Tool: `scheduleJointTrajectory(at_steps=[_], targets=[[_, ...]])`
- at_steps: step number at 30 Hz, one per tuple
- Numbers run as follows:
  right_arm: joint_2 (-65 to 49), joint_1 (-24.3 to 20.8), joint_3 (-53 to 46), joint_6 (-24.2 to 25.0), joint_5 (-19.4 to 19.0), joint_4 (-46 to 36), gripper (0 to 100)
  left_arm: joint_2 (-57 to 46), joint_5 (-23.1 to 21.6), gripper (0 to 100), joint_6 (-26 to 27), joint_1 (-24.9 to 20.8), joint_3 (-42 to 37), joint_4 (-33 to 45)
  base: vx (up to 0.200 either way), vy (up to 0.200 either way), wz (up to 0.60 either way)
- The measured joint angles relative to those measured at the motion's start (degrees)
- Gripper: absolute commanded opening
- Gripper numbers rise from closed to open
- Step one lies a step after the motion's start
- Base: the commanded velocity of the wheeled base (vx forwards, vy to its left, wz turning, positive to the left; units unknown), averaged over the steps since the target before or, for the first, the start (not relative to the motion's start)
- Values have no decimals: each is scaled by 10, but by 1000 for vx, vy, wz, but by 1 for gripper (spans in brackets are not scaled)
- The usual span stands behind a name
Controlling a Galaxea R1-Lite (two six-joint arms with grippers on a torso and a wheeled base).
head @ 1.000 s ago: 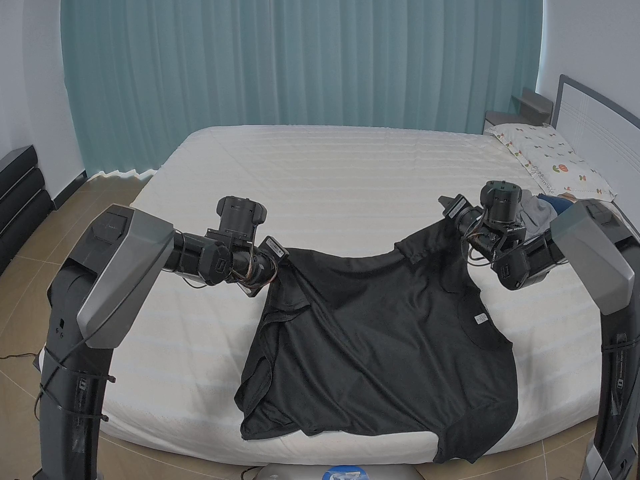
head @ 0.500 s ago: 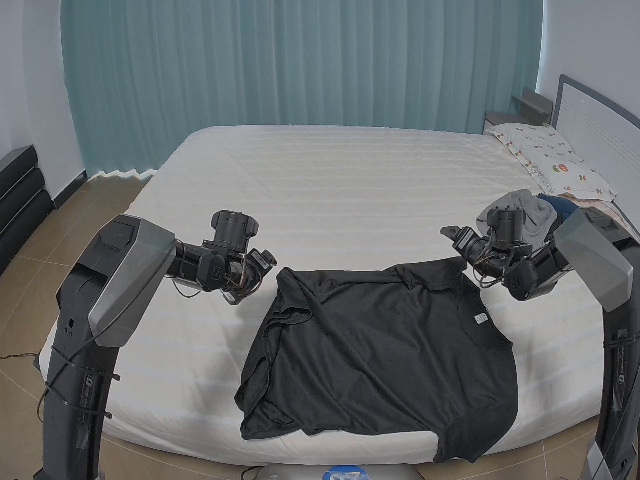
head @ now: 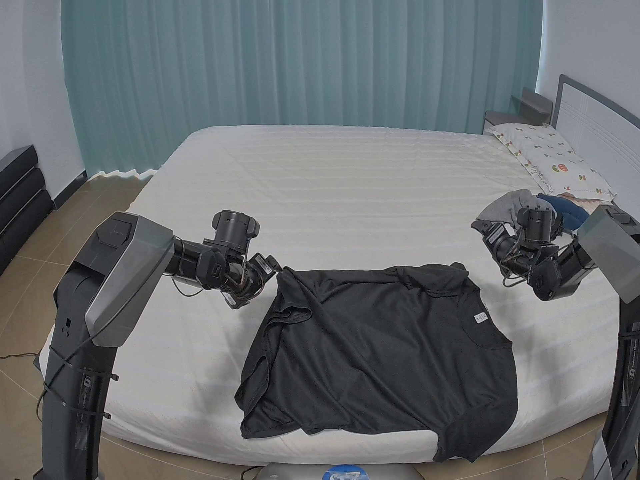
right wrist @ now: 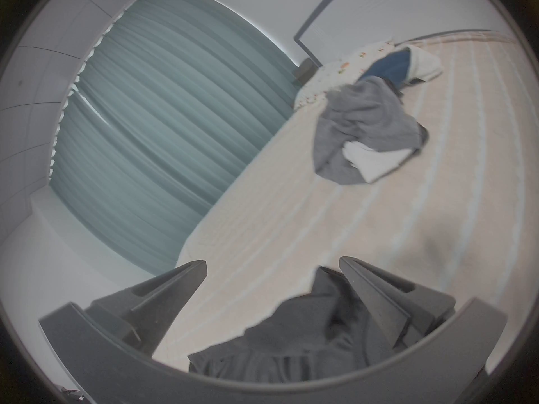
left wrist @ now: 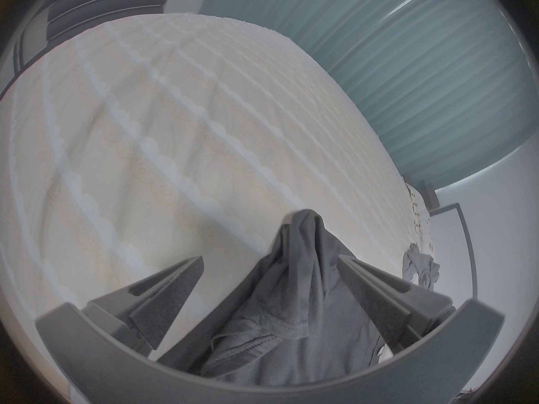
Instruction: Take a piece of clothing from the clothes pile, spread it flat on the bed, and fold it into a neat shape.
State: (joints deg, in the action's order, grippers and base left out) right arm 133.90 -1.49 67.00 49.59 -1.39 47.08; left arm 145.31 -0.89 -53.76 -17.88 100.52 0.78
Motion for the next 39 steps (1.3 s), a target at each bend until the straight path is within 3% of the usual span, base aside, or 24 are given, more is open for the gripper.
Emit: scheduleJointTrajectory(at_steps=[10, 21, 22, 34, 39], targets=[[-28, 0, -134, 27, -7, 108, 100, 15, 5, 100, 11, -38, 43, 8, 0, 0, 0], [-33, -13, -157, 29, -8, 117, 100, 51, 30, 100, 12, -50, 77, 13, 0, 0, 0], [-33, -14, -157, 29, -8, 117, 100, 54, 32, 0, 12, -51, 79, 13, 0, 0, 0], [-33, -15, -157, 29, -8, 117, 100, 76, 75, 0, 11, -50, 122, 44, 0, 0, 0], [-31, -12, -154, 29, -8, 117, 100, 75, 82, 0, 11, -15, 135, 44, 0, 0, 0]])
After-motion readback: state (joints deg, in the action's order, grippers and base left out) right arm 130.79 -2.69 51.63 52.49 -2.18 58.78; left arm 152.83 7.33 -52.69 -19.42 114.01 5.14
